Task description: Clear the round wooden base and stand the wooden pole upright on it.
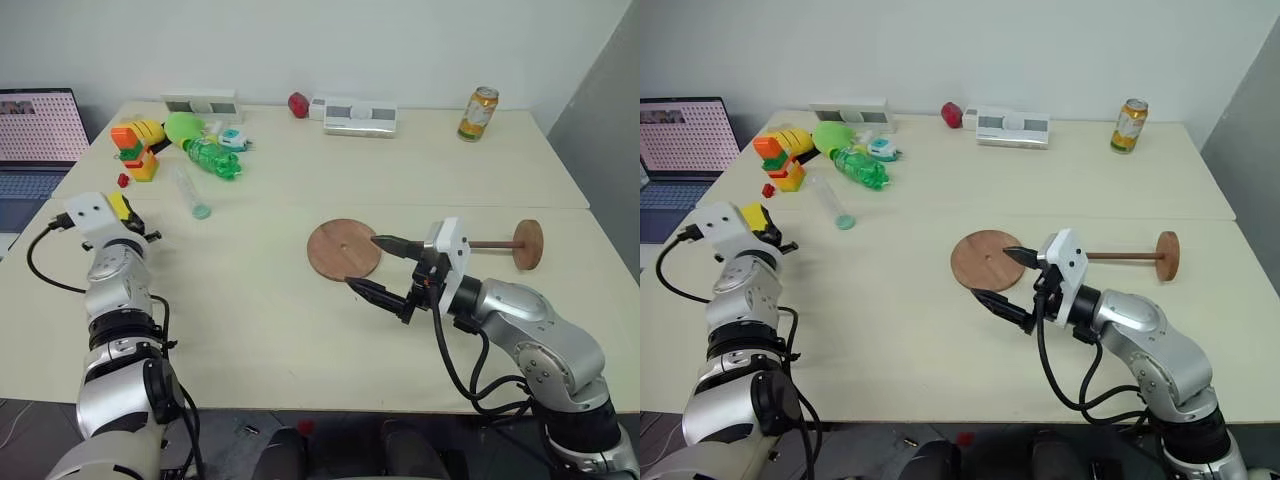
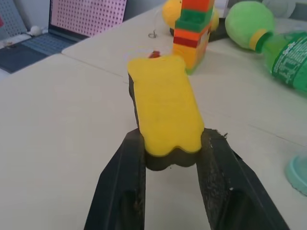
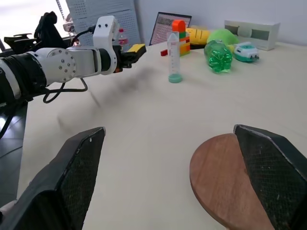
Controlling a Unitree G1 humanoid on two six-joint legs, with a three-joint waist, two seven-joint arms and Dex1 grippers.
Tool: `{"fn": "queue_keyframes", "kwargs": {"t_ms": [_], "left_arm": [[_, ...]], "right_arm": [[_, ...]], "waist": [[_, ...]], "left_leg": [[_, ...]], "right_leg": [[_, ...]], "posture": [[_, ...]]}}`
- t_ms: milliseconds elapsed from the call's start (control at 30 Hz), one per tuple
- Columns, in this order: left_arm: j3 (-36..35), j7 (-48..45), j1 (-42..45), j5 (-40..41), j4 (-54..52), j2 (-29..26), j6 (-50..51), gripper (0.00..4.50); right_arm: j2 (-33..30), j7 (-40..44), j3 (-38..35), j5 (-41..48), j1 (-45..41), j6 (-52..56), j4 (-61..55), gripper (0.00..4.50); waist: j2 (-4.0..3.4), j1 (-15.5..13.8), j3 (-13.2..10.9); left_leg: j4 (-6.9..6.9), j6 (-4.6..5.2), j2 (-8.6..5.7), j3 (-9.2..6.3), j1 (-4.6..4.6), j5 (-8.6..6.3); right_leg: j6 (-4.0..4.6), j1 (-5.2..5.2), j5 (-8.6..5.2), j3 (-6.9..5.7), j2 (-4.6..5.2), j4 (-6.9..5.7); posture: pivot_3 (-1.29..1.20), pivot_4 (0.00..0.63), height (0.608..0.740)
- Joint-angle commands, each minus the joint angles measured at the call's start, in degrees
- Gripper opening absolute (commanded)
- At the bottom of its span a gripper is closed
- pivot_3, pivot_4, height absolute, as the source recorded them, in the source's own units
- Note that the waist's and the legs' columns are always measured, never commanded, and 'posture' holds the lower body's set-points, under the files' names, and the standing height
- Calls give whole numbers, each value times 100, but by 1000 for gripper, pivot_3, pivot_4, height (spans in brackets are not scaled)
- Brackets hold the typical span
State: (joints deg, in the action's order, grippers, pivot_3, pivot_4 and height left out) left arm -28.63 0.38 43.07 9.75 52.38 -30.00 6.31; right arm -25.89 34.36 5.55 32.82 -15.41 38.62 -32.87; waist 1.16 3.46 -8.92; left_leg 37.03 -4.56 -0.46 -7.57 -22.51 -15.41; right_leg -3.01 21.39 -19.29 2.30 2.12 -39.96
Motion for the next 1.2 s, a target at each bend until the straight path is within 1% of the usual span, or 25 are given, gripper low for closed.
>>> {"fn": "queue_keyframes", "kwargs": {"t_ms": [33,100,233,267,300,367,433,467,533,567,600,633,667,733,833,867,967,1000,1100,1200], "left_arm": [[149,-137,237,-62,314,-249,-514,2742],[186,-134,263,-35,417,-280,-601,3137],[222,-106,110,33,182,-246,-613,3984],[207,-65,26,77,5,-199,-540,4279],[198,-10,-118,128,-358,-131,-389,4457],[207,47,-377,189,-1031,-28,-137,4494],[301,34,-772,231,-2119,81,215,4494],[387,-99,-1041,352,-2839,142,513,4494],[528,-355,-1447,579,-3871,202,1002,4494],[675,-668,-1741,793,-4509,175,1309,4494],[905,-1190,-2150,1254,-5344,81,1751,4494],[1052,-1556,-2440,1586,-5947,15,2093,4494],[1228,-1886,-2649,1775,-6398,-110,2319,4494],[1600,-2493,-2766,1972,-6914,-330,2473,4494],[2037,-3172,-2510,2335,-7228,-387,2678,4494],[2321,-3552,-2356,2416,-7317,-441,2736,4494],[2849,-4318,-2011,2476,-7352,-564,2765,4494],[2902,-4425,-1956,2464,-7320,-579,2754,4494],[3238,-5021,-1338,2353,-6755,-556,2663,4494],[3370,-5363,-951,2327,-6406,-481,2602,4494]], "right_arm": [[0,-153,-188,133,119,21,-355,4500],[33,-233,-201,165,173,51,-416,4500],[69,-332,-207,174,226,78,-460,4500],[69,-340,-214,177,228,77,-458,4500],[77,-359,-231,190,230,81,-446,4500],[89,-391,-263,217,242,92,-429,4500],[85,-429,-364,278,305,135,-421,4500],[72,-474,-460,309,419,161,-419,4500],[61,-584,-613,362,628,207,-417,4500],[136,-765,-790,420,825,270,-414,4500],[288,-1055,-1055,553,1122,404,-412,4500],[397,-1267,-1242,656,1332,503,-416,4500],[552,-1521,-1422,771,1484,615,-389,4500],[963,-2105,-1822,1078,1571,832,-189,4500],[1631,-3063,-2500,1537,1321,1001,373,4500],[1867,-3416,-2811,1851,1119,991,688,4500],[2288,-4280,-3533,2532,543,831,1409,4500],[2335,-4451,-3645,2635,434,802,1522,4500],[2261,-4850,-4070,2784,-139,584,2318,4500],[2122,-5013,-4395,2962,-552,340,2892,4500]], "waist": [[0,1,0],[1,0,0],[1,-3,0],[1,-3,0],[1,-2,0],[0,1,0],[1,-4,0],[1,2,0],[1,-14,0],[4,-16,2],[5,-23,4],[6,-36,5],[4,-52,3],[-1,-61,1],[-7,-66,-3],[-13,-56,-7],[-26,-16,-12],[-28,8,-13],[-44,32,-18],[-49,45,-20]], "left_leg": [[1,0,0,-1,-2,0],[4,-1,0,-1,-3,1],[4,-1,0,-2,-1,1],[5,-1,0,-2,-2,1],[5,-1,-1,-2,-2,1],[5,-1,1,-3,-2,1],[4,-1,3,-7,-2,1],[4,-1,2,-7,-3,1],[2,-1,8,-16,-3,1],[3,-1,4,-15,-7,1],[5,-2,4,-15,-13,1],[3,-2,9,-16,-12,1],[1,-2,16,-15,-13,1],[1,-2,14,-8,-15,1],[2,5,2,10,5,-2],[2,5,6,10,17,-2],[-5,6,12,24,44,-2],[-8,7,12,31,49,-3],[-19,8,18,38,47,-3],[-18,9,17,42,39,-4]], "right_leg": [[0,0,0,0,0,-2],[0,1,0,0,0,-3],[0,-1,0,2,0,-5],[0,-1,0,1,0,-5],[0,-1,0,1,0,-5],[0,0,0,5,1,-5],[0,1,0,5,1,-5],[0,1,0,4,1,-4],[0,-1,0,10,6,-2],[0,1,0,10,6,0],[0,4,0,7,6,0],[0,1,0,8,8,1],[0,0,0,8,11,5],[0,0,0,13,16,2],[11,-11,7,17,4,-6],[15,-22,9,16,-4,-8],[16,-33,10,30,-16,-14],[16,-32,10,37,-16,-13],[19,-25,7,42,-22,-7],[20,-17,6,43,-23,-6]], "posture": [[0,150,740],[0,150,740],[0,150,740],[0,150,740],[0,150,740],[0,150,740],[0,150,740],[0,150,740],[0,150,740],[0,150,740],[0,150,740],[0,150,740],[0,150,740],[0,150,740],[0,150,740],[0,150,740],[0,150,740],[0,150,740],[0,150,740],[0,150,740]]}}
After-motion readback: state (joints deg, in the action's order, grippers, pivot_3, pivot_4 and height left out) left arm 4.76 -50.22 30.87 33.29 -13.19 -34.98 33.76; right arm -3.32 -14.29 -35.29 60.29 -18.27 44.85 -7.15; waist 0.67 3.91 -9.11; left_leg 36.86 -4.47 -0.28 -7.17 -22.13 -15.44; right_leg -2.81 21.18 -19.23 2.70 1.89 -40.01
